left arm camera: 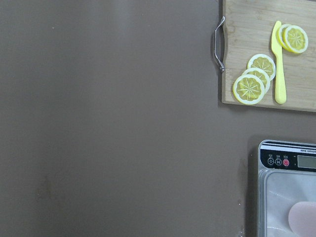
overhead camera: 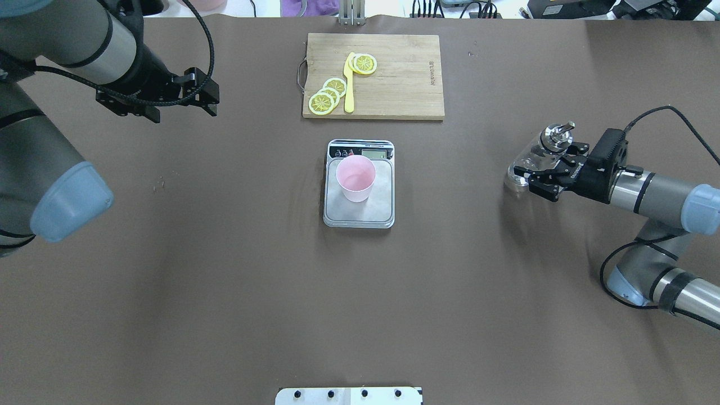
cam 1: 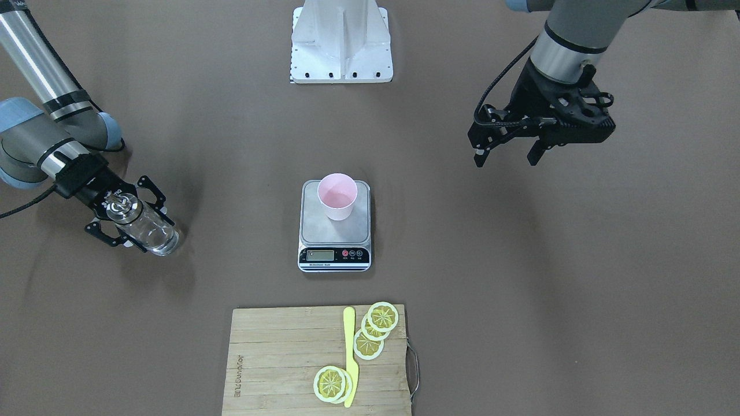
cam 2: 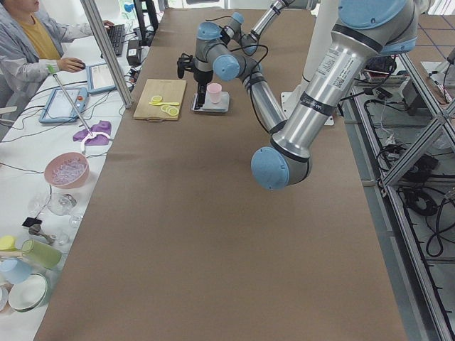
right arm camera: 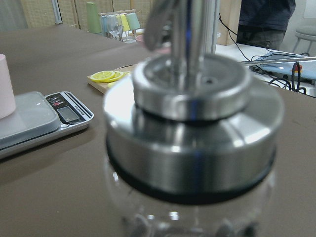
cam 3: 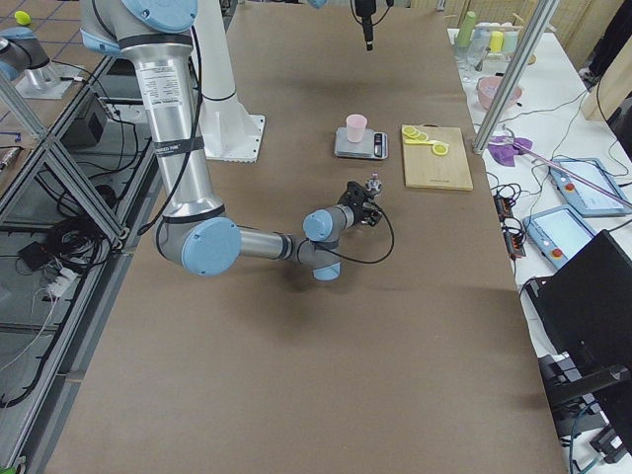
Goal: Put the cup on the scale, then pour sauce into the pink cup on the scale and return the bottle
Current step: 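Lift the bottle with the right gripper and carry it over the pink cup, then tilt the bottle with the right gripper to pour into the pink cup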
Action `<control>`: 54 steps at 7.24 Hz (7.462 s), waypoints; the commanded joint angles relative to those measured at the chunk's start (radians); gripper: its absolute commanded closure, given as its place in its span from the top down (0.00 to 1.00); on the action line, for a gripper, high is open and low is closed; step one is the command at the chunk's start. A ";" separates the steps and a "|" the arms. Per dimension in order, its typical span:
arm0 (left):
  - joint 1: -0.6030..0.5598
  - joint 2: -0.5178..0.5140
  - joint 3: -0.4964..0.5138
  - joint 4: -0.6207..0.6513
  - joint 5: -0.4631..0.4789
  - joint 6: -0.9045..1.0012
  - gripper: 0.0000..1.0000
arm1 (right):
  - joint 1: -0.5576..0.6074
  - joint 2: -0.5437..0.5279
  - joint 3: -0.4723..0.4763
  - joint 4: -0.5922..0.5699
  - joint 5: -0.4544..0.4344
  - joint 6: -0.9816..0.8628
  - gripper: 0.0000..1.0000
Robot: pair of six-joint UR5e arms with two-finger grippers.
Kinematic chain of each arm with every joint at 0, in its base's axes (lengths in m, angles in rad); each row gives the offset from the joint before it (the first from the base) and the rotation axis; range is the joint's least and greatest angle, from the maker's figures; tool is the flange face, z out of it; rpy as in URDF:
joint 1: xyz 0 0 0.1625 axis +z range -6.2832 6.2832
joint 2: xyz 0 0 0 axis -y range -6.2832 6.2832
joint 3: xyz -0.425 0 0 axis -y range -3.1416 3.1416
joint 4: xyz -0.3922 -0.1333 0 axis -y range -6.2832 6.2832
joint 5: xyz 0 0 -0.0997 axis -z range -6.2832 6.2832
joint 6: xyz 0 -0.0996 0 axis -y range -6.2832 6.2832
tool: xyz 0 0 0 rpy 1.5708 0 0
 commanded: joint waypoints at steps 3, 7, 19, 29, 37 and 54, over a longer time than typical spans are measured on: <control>-0.041 0.005 -0.005 0.031 -0.005 -0.049 0.97 | -0.051 0.072 0.192 -0.332 0.018 -0.055 0.00; -0.071 0.054 0.002 0.030 -0.010 0.088 0.97 | -0.066 0.060 0.484 -0.856 0.017 -0.252 0.00; -0.206 0.261 0.027 0.004 -0.151 0.432 0.97 | -0.160 0.293 0.728 -1.905 -0.106 -0.557 0.00; -0.205 0.261 0.026 0.004 -0.151 0.425 0.97 | -0.176 0.531 0.620 -2.391 -0.242 -0.682 0.00; -0.205 0.261 0.027 0.004 -0.151 0.423 0.97 | -0.180 0.618 0.550 -2.566 -0.332 -0.742 0.00; -0.203 0.256 0.018 0.004 -0.151 0.406 0.97 | -0.180 0.444 0.649 -2.146 -0.227 -0.778 0.00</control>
